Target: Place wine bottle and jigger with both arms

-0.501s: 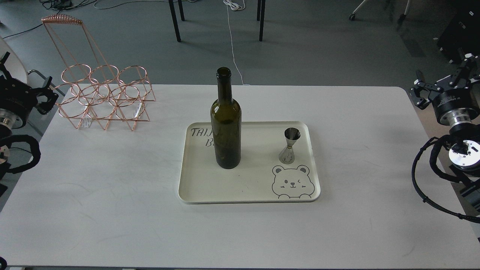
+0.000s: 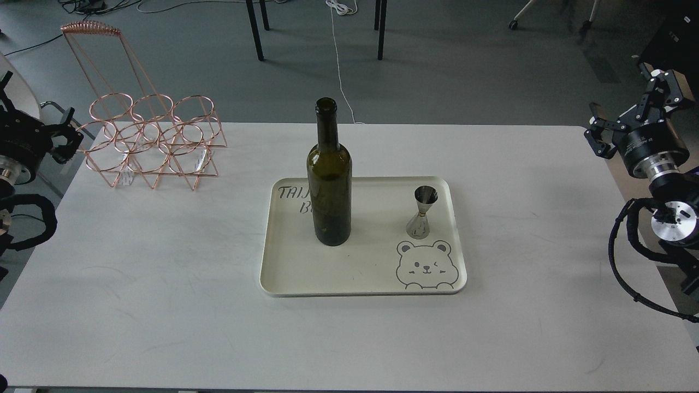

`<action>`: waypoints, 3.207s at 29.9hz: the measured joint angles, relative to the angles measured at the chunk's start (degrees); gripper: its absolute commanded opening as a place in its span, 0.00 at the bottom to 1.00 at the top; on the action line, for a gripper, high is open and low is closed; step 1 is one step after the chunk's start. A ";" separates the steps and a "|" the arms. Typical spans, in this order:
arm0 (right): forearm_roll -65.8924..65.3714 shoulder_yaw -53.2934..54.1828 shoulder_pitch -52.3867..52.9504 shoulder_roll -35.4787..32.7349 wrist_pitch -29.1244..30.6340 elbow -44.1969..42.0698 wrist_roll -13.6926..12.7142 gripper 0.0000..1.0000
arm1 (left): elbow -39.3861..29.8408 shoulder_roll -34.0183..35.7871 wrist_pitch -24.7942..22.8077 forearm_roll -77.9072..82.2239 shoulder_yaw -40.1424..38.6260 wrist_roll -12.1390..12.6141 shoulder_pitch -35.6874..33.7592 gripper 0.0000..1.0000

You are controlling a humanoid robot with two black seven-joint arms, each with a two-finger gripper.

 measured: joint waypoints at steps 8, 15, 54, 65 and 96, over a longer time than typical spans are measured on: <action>-12.98 -4.34 -0.91 -12.58 -6.68 17.71 0.27 0.99 | -0.02 -0.51 0.00 0.27 0.41 0.18 -0.58 0.99; -23.26 -9.96 -2.91 -21.96 -13.88 32.45 0.54 0.99 | -0.07 -0.79 0.00 0.32 0.74 0.36 -0.59 0.99; -89.74 -35.16 1.71 8.80 -43.57 8.77 0.94 0.86 | -2.11 -0.55 0.00 0.41 0.95 -0.04 -0.18 0.99; -89.74 -40.52 6.71 14.03 -43.60 4.19 0.95 0.53 | -2.01 0.38 0.00 0.36 0.90 -0.06 -0.25 0.99; -88.92 -37.47 6.24 11.31 -43.58 4.32 0.95 0.06 | -1.76 1.65 0.00 0.36 0.87 0.21 -1.22 0.99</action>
